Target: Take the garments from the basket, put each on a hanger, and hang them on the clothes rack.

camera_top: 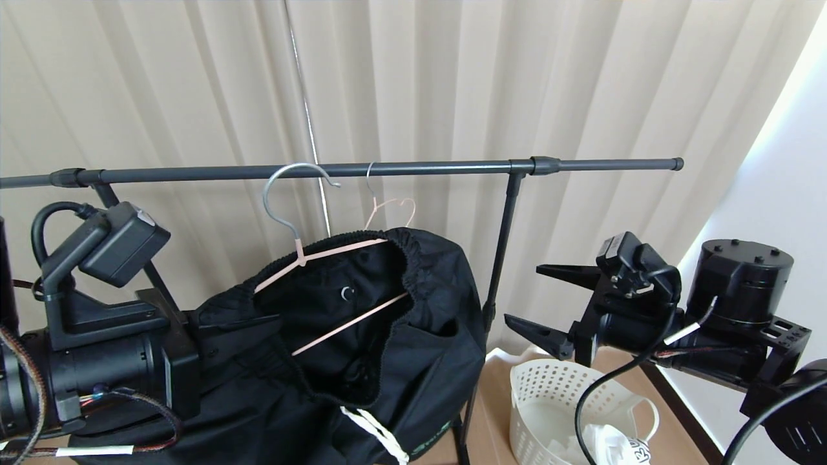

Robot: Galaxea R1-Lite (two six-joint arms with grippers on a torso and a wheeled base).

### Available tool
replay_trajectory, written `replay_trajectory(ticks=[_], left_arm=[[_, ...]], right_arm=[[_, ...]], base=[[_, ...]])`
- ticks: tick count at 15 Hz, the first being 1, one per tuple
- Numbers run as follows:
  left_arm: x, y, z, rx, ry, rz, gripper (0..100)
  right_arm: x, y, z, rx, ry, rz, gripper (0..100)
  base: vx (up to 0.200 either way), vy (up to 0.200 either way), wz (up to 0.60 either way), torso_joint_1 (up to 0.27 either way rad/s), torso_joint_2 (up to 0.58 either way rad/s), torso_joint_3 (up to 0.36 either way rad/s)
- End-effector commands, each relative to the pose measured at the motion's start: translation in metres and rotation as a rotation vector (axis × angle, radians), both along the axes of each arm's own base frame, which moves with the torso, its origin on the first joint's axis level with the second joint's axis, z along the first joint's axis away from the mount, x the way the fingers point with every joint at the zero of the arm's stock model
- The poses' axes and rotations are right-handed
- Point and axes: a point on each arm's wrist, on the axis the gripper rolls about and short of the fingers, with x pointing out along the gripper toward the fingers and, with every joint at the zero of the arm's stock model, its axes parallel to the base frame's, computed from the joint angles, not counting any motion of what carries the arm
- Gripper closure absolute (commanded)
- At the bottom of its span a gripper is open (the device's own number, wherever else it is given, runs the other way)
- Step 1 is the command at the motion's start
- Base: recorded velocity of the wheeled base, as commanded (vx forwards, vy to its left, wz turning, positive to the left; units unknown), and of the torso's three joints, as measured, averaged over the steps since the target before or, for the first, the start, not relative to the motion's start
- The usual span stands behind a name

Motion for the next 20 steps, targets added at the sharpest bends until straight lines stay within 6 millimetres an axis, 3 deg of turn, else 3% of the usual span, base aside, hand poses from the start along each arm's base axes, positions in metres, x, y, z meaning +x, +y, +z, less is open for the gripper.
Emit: replay_trajectory(ticks=[1,5,9,15,20], left_arm=[[0.007,-0.003,0.000,-0.006,0.023,0.017,100],[0.018,-0.008,-0.001,-0.051,0.088,0.060,100],[0.021,-0.009,-0.006,-0.042,0.113,0.061,100],[0.032,-0.025,-0.049,0.110,0.238,0.150,100],[0.035,-0.025,-0.068,0.154,0.306,0.165,100]], right_arm=[[-0.014,0.007,0.020,0.054,-0.036,0.017,0],[-0.013,0.023,0.032,0.157,0.011,-0.061,0],[-0.011,0.025,0.033,0.167,0.016,-0.075,0],[-0.008,0.026,0.027,0.155,0.035,-0.084,0],[-0.006,0.027,0.024,0.149,0.044,-0.087,0]], base=[[0.000,0.000,0.00,0.000,0.00,0.000],[0.000,0.000,0.00,0.000,0.00,0.000],[0.000,0.000,0.00,0.000,0.00,0.000],[0.000,0.000,0.00,0.000,0.00,0.000],[0.000,0.000,0.00,0.000,0.00,0.000]])
